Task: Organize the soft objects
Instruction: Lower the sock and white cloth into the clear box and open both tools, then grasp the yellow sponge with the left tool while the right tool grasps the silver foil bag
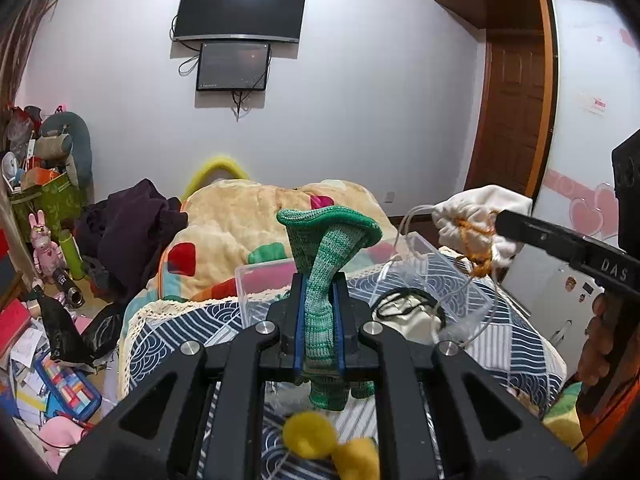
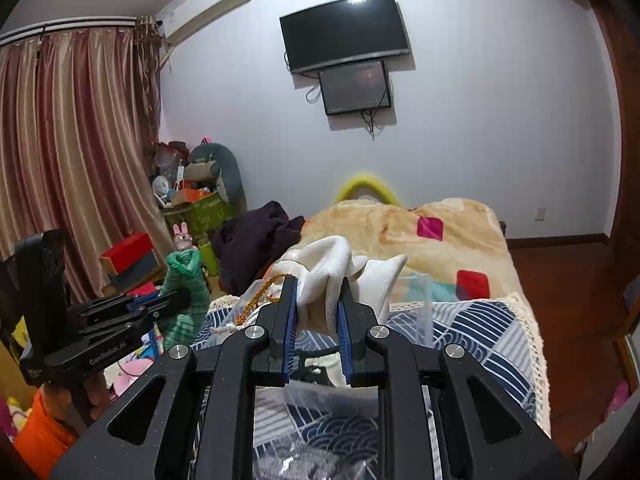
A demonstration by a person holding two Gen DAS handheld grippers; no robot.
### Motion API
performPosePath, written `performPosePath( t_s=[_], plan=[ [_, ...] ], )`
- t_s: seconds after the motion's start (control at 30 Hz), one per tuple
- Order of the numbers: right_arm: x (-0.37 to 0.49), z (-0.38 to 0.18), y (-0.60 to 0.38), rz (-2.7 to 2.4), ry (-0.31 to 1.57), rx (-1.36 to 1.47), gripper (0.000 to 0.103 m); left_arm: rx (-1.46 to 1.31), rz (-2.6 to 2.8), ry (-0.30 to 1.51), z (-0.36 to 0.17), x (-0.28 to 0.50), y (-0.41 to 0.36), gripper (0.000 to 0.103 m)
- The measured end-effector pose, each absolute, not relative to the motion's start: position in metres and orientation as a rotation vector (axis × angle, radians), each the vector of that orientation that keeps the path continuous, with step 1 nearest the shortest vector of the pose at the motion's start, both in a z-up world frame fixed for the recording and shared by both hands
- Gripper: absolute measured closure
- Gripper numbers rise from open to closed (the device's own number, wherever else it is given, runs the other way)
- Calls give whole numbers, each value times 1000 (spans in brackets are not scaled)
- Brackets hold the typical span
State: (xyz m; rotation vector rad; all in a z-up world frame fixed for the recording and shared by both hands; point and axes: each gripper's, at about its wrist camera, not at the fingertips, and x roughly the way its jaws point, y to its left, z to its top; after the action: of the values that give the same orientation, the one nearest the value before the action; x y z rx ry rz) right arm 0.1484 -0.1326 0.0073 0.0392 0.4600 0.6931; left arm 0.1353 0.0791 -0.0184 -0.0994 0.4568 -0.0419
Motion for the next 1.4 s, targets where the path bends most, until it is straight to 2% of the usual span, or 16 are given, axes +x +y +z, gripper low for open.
performPosePath(
  t_s=[0.5,0.8,0.87,0.93,0.97,1.0,1.23,1.3,1.4],
  plan=[
    [193,-37,-72,691,667,-149,87,-72,-6,650,-70,214,73,92],
    [208,-65,-60,677,789,-276,86,-87,-31,754,-96,233,74,91],
    [207,-66,-61,668,796,-291,81,-94,-34,764,-97,233,74,83],
    [205,-65,-62,672,795,-292,72,-102,-40,761,-95,229,74,65],
    [204,-64,-63,672,795,-290,64,-104,-42,756,-93,228,73,61],
    [203,-62,-65,670,789,-286,58,-106,-44,748,-91,225,73,59],
    [191,-36,-89,670,716,-214,55,-108,-70,690,-65,197,69,49],
    [186,-28,-97,667,686,-189,48,-101,-72,663,-56,188,68,44],
    [172,-16,-110,662,632,-173,45,-104,-78,630,-46,172,67,41]
  ],
)
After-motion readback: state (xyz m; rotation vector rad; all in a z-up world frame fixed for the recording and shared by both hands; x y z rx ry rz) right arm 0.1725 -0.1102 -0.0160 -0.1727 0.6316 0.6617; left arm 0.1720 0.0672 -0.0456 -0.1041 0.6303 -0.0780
